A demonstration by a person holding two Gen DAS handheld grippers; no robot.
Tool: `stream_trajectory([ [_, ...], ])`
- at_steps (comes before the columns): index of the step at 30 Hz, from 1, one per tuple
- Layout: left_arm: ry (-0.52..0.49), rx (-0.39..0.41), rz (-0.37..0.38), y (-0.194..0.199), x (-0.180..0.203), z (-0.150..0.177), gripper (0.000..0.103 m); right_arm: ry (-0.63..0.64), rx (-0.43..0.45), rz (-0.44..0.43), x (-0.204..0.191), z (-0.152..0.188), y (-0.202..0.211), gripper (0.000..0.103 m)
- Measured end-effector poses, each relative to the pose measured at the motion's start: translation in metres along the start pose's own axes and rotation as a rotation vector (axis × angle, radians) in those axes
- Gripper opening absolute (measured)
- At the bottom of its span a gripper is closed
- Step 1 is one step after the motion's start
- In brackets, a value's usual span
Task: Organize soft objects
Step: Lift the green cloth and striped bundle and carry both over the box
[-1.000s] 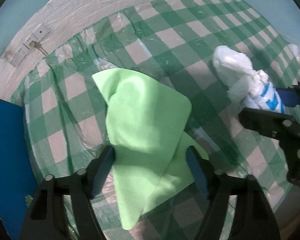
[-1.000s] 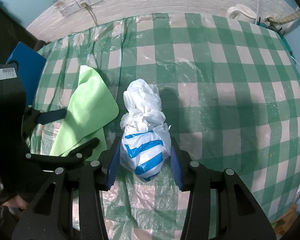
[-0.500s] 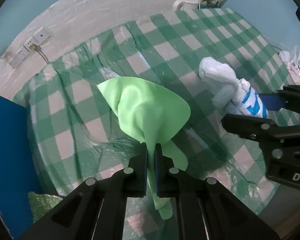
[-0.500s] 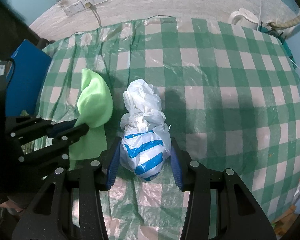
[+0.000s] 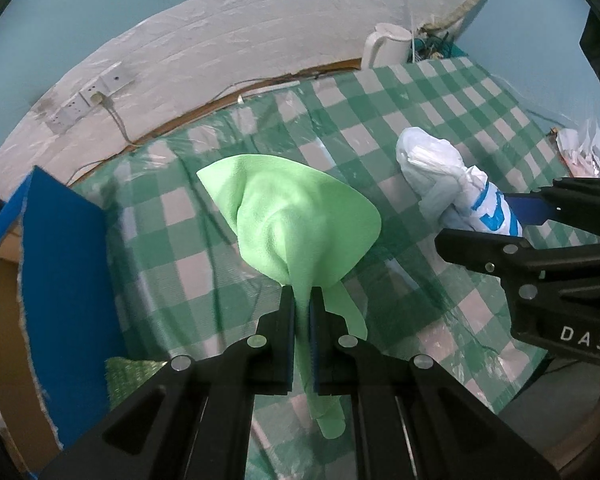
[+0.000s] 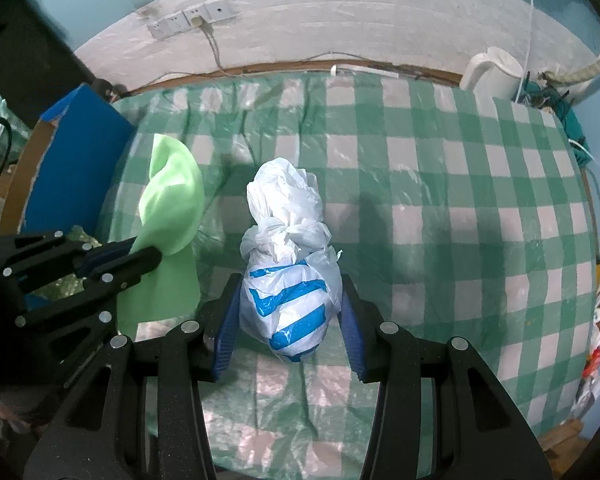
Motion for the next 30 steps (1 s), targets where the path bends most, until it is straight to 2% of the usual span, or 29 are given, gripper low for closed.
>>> stream_trajectory([
  [30, 0.079, 0.1, -0.101, 0.079, -0.068, 0.018, 0.006, 0.15, 0.082, -0.048, -0.101, -0.032, 0.046, 0.045],
])
Point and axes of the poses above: each gripper's, at about its wrist camera, not at the fingertips, and y roughly against the way its jaws point, x to its right, z to its underside, the point moved 8 cm from there along -y, roughly the way its jaws point, and after that the axes turned 7 degrees about x, right-handed, at the moved point
